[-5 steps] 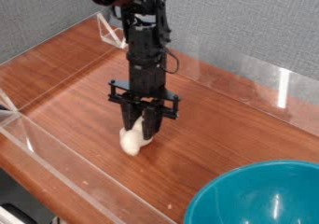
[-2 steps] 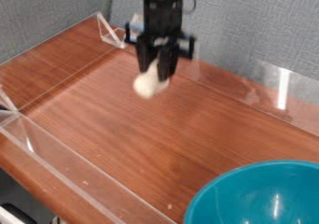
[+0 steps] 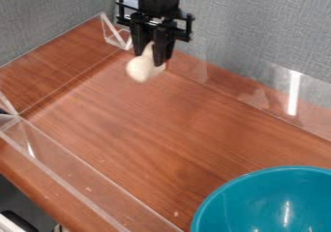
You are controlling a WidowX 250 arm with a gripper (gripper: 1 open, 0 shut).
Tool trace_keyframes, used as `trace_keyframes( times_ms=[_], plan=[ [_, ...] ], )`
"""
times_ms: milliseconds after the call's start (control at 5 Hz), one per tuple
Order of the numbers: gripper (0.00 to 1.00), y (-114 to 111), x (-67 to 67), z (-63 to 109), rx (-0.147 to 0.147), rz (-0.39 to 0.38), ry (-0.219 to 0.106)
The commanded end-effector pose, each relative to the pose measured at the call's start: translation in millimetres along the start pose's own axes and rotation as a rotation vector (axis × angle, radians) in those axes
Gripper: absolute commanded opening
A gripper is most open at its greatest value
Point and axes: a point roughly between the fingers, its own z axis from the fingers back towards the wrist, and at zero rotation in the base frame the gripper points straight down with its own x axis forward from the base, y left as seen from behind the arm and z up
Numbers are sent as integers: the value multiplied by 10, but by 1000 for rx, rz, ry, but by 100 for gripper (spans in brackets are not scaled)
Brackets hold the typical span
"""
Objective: Put the mushroom in the blue bowl
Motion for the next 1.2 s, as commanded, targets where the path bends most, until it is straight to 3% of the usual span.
trace_keyframes(
  times_ms=[0, 600, 1000],
  plan=[
    [0, 40, 119, 28, 20, -8, -35],
    [0, -8, 113, -302, 40, -54, 10],
    [0, -2, 177, -461, 47, -72, 31]
  ],
)
